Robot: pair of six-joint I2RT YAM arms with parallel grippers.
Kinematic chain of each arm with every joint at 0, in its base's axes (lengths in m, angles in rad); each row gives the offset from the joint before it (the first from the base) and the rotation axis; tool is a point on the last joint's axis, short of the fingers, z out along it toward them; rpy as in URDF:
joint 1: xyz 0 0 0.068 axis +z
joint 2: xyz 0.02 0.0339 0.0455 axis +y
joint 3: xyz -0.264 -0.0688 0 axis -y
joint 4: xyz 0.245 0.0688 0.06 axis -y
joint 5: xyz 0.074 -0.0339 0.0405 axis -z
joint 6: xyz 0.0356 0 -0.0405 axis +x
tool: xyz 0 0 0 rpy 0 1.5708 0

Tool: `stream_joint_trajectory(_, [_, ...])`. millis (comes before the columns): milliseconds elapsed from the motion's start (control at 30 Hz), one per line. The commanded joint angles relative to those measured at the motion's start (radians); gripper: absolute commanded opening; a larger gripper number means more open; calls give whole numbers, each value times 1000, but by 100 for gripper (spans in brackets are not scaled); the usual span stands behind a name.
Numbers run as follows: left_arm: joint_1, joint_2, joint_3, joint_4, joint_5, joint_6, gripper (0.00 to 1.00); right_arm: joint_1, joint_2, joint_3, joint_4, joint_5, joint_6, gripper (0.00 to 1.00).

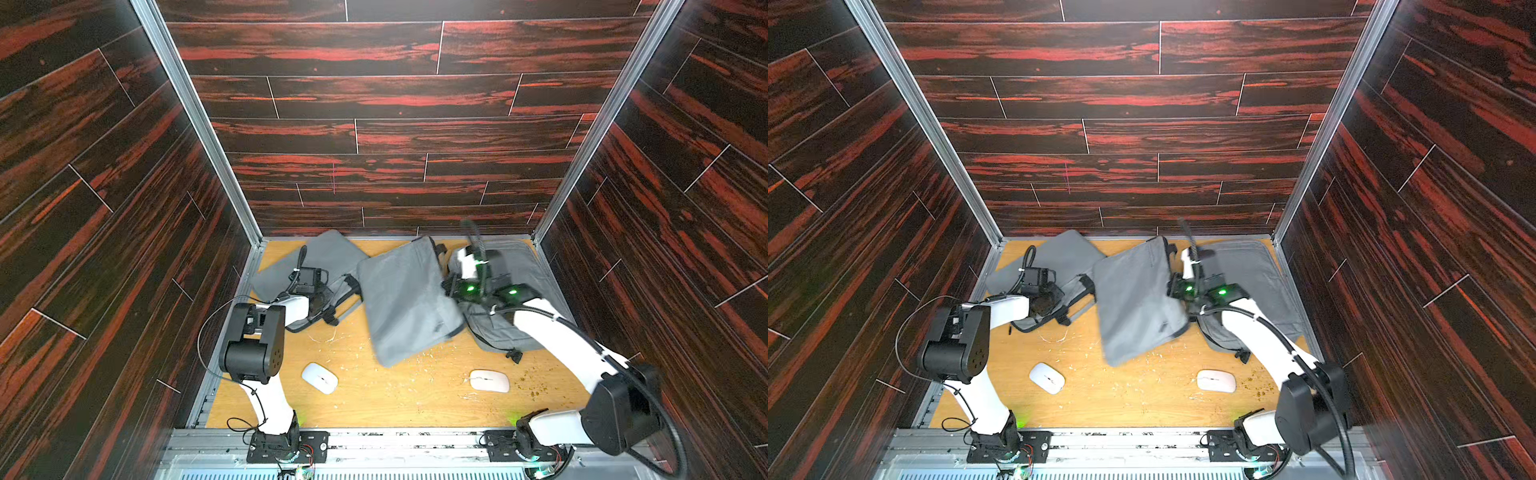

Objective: Put the mouse into the laptop bag
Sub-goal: Adjust the zippered laptop bag at the center of the board.

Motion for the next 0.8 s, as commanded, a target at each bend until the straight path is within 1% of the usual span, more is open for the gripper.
stream_joint_trajectory(0, [-54, 69, -47, -116, 51, -20, 0, 60, 28, -35, 126, -51, 53, 0])
stream_joint_trajectory(67, [-69, 73, -41, -122, 49, -23, 0, 75, 24, -64, 139, -46, 66, 0])
stream_joint_trajectory(267, [-93, 56, -32, -139, 43, -20, 0, 77, -30, -163, 150, -8, 80, 0])
stream_joint_trajectory(300, [-99, 54, -29, -145, 40, -20, 0, 77, -32, -178, 152, -5, 80, 7])
stream_joint_trajectory(400, [-109, 50, -10, -163, 37, -10, 0, 77, -9, -204, 169, -18, 76, 21])
stream_joint_trajectory(500, [-120, 25, 15, -183, 50, -6, 0, 78, 17, -195, 157, -22, 51, 31])
stream_joint_trajectory(567, [-132, -9, 39, -209, 56, 2, 0, 81, 9, -183, 127, 4, 30, 35])
stream_joint_trajectory(600, [-141, -36, 51, -231, 56, 8, 3, 85, -4, -180, 104, 25, 15, 36])
stream_joint_trajectory(667, [-160, -91, 71, -271, 51, 19, 12, 102, -41, -182, 54, 86, -12, 38])
stream_joint_trajectory(767, [-189, -217, 82, -334, 37, 35, 33, 161, -109, -218, -27, 211, -59, 38])
